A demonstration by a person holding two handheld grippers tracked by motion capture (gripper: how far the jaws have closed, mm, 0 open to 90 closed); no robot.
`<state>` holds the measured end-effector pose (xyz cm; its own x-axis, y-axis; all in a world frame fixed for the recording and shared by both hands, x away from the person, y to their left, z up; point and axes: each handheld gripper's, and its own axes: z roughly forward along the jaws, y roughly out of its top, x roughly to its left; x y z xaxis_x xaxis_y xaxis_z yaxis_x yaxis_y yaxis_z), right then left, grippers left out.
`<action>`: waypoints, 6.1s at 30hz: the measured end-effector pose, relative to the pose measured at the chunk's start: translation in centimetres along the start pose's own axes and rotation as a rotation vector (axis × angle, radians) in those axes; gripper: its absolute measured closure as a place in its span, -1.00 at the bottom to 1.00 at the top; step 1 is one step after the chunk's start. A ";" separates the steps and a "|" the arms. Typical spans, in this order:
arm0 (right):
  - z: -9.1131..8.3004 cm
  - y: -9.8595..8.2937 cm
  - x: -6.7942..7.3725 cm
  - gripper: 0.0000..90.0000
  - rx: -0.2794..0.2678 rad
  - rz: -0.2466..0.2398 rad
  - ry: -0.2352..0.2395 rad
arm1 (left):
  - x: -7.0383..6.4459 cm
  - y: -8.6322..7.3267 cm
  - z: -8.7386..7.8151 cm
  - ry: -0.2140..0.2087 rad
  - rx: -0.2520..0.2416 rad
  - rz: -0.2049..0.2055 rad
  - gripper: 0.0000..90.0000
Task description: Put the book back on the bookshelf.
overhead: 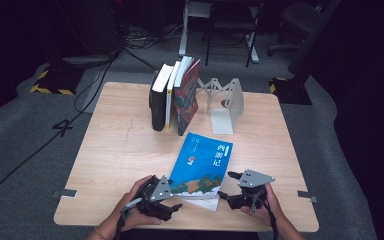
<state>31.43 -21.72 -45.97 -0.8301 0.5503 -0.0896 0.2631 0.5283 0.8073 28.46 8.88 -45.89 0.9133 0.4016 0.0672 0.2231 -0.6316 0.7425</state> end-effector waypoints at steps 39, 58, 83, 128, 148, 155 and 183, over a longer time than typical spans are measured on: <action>0.2 1.3 -0.8 -0.39 -0.036 0.021 -0.002 | -1.1 4.1 4.6 0.132 0.006 0.102 0.66; 2.3 1.0 -1.1 -0.42 0.024 -0.075 0.059 | 0.4 1.7 1.3 0.002 -0.047 0.047 0.64; 2.3 2.5 1.8 0.43 -0.001 -0.291 0.048 | 2.3 -2.0 -0.3 0.171 0.035 -0.089 0.24; -0.1 -0.8 -3.1 0.22 0.016 -0.171 -0.027 | 3.9 1.5 0.1 -0.005 -0.028 0.043 0.51; 1.0 1.8 0.5 0.46 0.028 -0.275 0.009 | 3.7 0.1 -1.6 0.071 0.060 0.109 0.53; 2.0 0.4 -1.7 0.28 -0.002 -0.205 0.065 | 4.6 -0.6 -1.8 0.052 0.052 0.102 0.54; 1.7 4.0 3.8 0.60 0.003 -0.369 0.040 | 1.5 1.1 -0.3 0.169 0.082 -0.014 0.28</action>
<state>30.17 -16.37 -44.06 -0.8880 0.2967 -0.3512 -0.0562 0.6882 0.7233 29.95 8.97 -44.76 0.8413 0.5119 0.1736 0.2687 -0.6748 0.6874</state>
